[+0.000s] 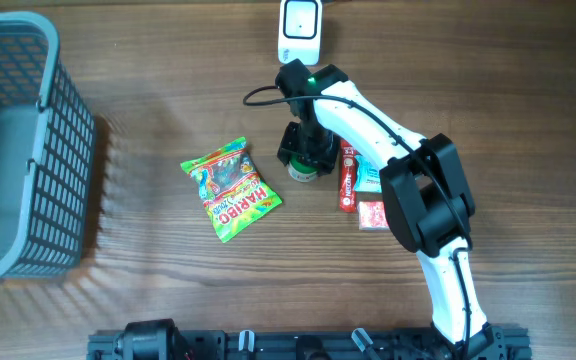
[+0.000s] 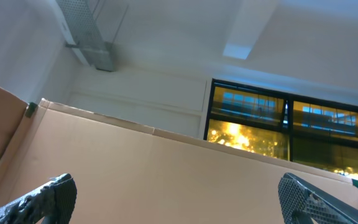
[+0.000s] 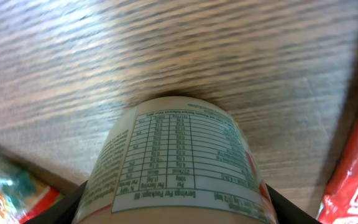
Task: Scan the item barcode
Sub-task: 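Hold the jar label under the scanner with the right gripper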
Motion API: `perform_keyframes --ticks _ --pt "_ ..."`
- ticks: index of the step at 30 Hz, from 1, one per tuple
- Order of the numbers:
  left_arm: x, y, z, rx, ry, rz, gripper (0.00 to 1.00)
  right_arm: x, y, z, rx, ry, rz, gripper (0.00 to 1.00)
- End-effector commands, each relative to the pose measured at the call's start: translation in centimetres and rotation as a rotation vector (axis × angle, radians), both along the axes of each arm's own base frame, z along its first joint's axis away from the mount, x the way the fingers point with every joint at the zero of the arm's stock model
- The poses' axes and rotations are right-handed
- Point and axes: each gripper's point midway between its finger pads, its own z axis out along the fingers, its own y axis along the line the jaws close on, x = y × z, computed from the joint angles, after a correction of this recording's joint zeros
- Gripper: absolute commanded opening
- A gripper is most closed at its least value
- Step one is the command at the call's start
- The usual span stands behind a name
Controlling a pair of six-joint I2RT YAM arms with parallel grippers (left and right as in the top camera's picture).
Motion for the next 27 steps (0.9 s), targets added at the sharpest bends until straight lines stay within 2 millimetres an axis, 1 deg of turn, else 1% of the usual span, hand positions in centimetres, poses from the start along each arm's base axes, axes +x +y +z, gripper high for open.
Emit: perform_keyframes --ticks 1,3,5,7,9,11,12,13,16,18,20,23,25,27 --pt "-0.6 0.3 0.1 -0.019 -0.023 0.004 1.00 -0.2 -0.2 -1.8 0.021 0.012 0.150 0.50" --pt "-0.7 2.2 -0.2 -0.097 -0.020 0.080 1.00 -0.1 -0.1 -0.7 0.040 -0.005 0.175 0.50" --pt "-0.1 3.5 -1.2 -0.150 0.024 0.136 1.00 0.2 0.0 0.5 0.055 -0.031 0.205 0.50" --pt "0.6 4.4 -2.4 -0.186 0.081 0.179 1.00 0.3 0.1 1.9 0.068 -0.058 0.228 0.50" --pt "2.0 4.8 -4.5 -0.197 0.185 0.204 1.00 0.3 0.1 3.4 0.081 -0.083 0.247 0.50" --pt "4.3 3.8 -7.8 -0.150 0.353 0.160 1.00 0.3 -0.1 5.2 0.091 -0.113 0.262 0.50" --pt "5.0 3.6 -9.2 -0.141 0.417 0.153 1.00 0.3 0.0 6.1 0.100 -0.132 0.272 0.50" --pt "5.4 3.6 -9.9 -0.140 0.449 0.155 1.00 0.3 -0.1 6.8 0.103 -0.145 0.273 0.50" --pt "6.9 3.7 -12.8 -0.131 0.566 0.166 1.00 0.3 -0.1 9.8 0.130 -0.209 0.280 0.51" --pt "8.1 3.7 -14.2 -0.085 0.622 0.186 1.00 0.3 -0.2 11.8 0.149 -0.258 0.288 0.50" --pt "9.3 3.1 -15.1 -0.013 0.658 0.179 1.00 0.3 -0.5 13.8 0.151 -0.309 0.290 0.51" --pt "11.2 0.8 -16.0 0.127 0.677 0.083 1.00 0.0 -1.3 16.2 0.136 -0.370 0.290 0.51" --pt "12.6 -0.8 -16.9 0.206 0.680 0.009 1.00 -0.4 -1.7 17.3 0.135 -0.390 0.289 0.51" --pt "14.0 -1.1 -18.0 0.217 0.695 -0.016 1.00 -0.7 -2.0 17.8 0.129 -0.395 0.289 0.51"
